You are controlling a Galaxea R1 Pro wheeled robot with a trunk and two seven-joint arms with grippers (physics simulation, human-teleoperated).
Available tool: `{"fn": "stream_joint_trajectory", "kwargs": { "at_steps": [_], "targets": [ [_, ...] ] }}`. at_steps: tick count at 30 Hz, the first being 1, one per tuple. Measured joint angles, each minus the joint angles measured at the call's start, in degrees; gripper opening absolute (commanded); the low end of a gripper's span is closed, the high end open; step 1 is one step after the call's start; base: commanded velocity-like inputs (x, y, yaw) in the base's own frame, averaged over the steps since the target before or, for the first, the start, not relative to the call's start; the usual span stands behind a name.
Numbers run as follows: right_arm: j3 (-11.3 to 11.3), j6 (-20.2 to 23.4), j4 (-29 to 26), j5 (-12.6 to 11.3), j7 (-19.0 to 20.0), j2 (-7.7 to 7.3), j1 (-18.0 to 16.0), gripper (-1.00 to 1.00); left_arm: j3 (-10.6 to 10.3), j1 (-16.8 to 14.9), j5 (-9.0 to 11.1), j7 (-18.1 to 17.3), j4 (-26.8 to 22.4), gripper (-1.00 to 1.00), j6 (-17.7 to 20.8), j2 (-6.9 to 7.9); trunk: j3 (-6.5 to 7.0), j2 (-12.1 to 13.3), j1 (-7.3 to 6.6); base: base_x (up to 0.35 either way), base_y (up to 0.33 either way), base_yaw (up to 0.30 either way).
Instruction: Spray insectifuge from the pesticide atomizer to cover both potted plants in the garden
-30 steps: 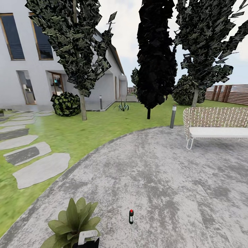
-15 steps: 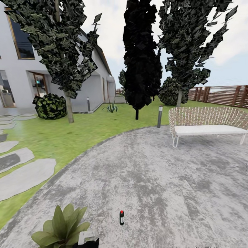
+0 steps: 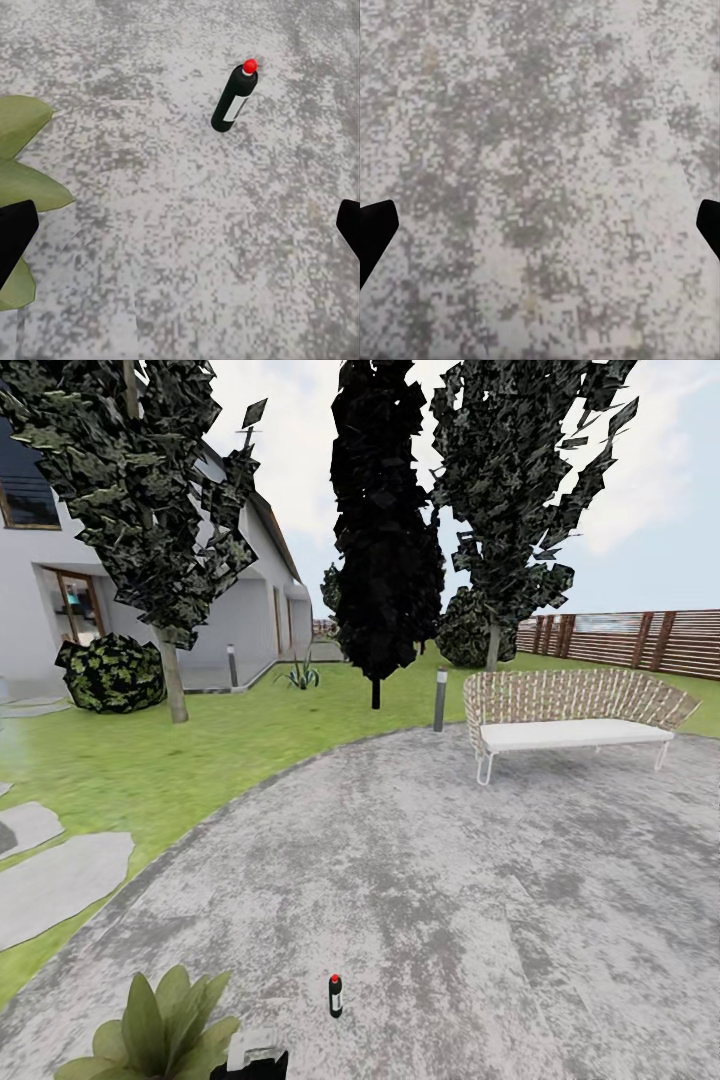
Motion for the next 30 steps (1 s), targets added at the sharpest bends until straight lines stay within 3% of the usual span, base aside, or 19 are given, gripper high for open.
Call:
{"fn": "stream_joint_trajectory", "kwargs": {
  "at_steps": [6,30],
  "targets": [
    [0.00,0.03,-0.01,-0.05,0.06,0.00,0.03,1.00,0.00,-0.01,0.00,0.00,0.01,1.00,-0.03,0.00,0.00,0.00,0.00,0.000,0.000,-0.110],
    [0.00,0.04,-0.01,-0.07,0.07,0.00,0.02,1.00,0.00,-0.01,0.00,0.00,0.01,1.00,-0.03,-0.01,0.00,0.00,0.00,0.000,0.112,-0.266]
  ]
}}
